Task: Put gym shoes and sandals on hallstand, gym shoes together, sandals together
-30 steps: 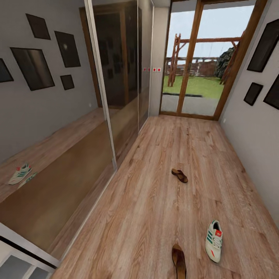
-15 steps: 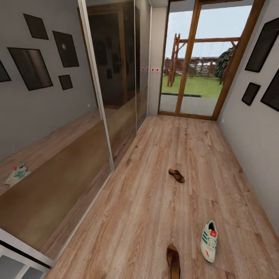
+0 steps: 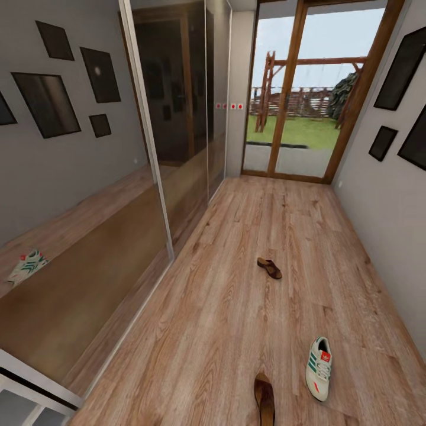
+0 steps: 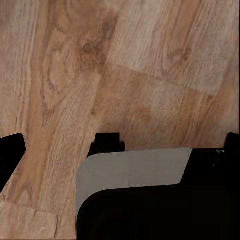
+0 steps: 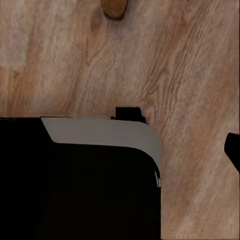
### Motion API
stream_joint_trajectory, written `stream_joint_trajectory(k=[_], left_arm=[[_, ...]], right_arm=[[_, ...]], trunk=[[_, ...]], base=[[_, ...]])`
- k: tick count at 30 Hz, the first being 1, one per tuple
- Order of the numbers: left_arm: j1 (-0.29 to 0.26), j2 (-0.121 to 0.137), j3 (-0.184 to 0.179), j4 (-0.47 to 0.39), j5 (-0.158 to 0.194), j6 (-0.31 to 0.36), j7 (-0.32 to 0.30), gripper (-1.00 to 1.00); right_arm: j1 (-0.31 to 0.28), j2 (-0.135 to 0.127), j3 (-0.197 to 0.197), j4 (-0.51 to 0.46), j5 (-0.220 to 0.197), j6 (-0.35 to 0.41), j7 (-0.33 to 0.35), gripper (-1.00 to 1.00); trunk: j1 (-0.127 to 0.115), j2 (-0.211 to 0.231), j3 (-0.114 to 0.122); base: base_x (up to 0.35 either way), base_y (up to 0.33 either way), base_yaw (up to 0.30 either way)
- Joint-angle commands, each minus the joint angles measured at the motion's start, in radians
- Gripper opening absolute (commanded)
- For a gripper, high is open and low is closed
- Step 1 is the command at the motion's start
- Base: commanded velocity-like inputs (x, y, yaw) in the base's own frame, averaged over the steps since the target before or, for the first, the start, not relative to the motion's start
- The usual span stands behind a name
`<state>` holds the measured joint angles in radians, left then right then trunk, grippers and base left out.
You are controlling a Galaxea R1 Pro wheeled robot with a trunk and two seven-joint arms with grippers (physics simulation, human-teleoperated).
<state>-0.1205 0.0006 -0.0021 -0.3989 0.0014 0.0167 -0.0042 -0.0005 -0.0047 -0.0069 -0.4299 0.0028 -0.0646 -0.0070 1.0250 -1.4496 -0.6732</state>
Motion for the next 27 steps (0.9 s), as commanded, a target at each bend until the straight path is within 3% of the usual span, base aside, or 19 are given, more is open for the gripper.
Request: stream_joint_trajectory(k=[1, 2, 8, 11, 15, 20, 24, 27], left_arm=[[0.0, 0.0, 0.0, -0.03, 0.0, 0.004, 0.0, 1.0], [0.001, 0.001, 0.0, -0.134, 0.0, 0.012, 0.0, 1.0], [0.001, 0.001, 0.0, -0.26, 0.0, 0.077, -0.001, 1.0], [0.0, 0.001, 0.0, -0.321, 0.0, 0.144, -0.001, 1.0], [-0.001, 0.001, -0.001, -0.453, 0.0, 0.239, -0.001, 1.0], [-0.001, 0.001, -0.002, -0.683, 0.0, 0.419, -0.001, 1.0], [0.0, 0.001, -0.002, -0.788, 0.0, 0.506, -0.001, 1.0], [-0.001, 0.0, -0.001, -0.89, 0.0, 0.608, 0.0, 1.0]], right_arm=[[0.0, 0.0, -0.001, -0.025, 0.001, -0.002, -0.001, 1.0], [0.0, 0.0, -0.001, -0.11, 0.002, 0.006, -0.002, 1.0], [0.001, 0.001, -0.001, -0.229, 0.003, 0.085, -0.002, 1.0], [0.001, 0.002, -0.001, -0.295, 0.004, 0.16, -0.002, 1.0], [0.001, 0.003, 0.0, -0.408, 0.005, 0.265, -0.002, 1.0], [0.001, 0.003, 0.001, -0.571, 0.005, 0.426, -0.002, 1.0], [0.001, 0.003, 0.001, -0.646, 0.005, 0.524, -0.001, 1.0], [0.001, 0.003, 0.001, -0.724, 0.005, 0.624, -0.001, 1.0]], trunk=[[0.0, 0.0, -0.001], [0.0, 0.0, -0.001], [0.0, 0.0, -0.001], [0.0, 0.0, -0.001], [0.0, 0.0, -0.001], [0.0, 0.0, -0.001], [0.0, 0.0, -0.001], [0.0, 0.0, -0.001]], base=[[0.0, 0.0, 0.0], [0.0, 0.0, 0.0], [0.0, 0.0, 0.0], [0.0, 0.0, 0.0], [0.0, 0.0, 0.0], [0.0, 0.0, 0.0], [0.0, 0.0, 0.0], [0.0, 0.0, 0.0]])
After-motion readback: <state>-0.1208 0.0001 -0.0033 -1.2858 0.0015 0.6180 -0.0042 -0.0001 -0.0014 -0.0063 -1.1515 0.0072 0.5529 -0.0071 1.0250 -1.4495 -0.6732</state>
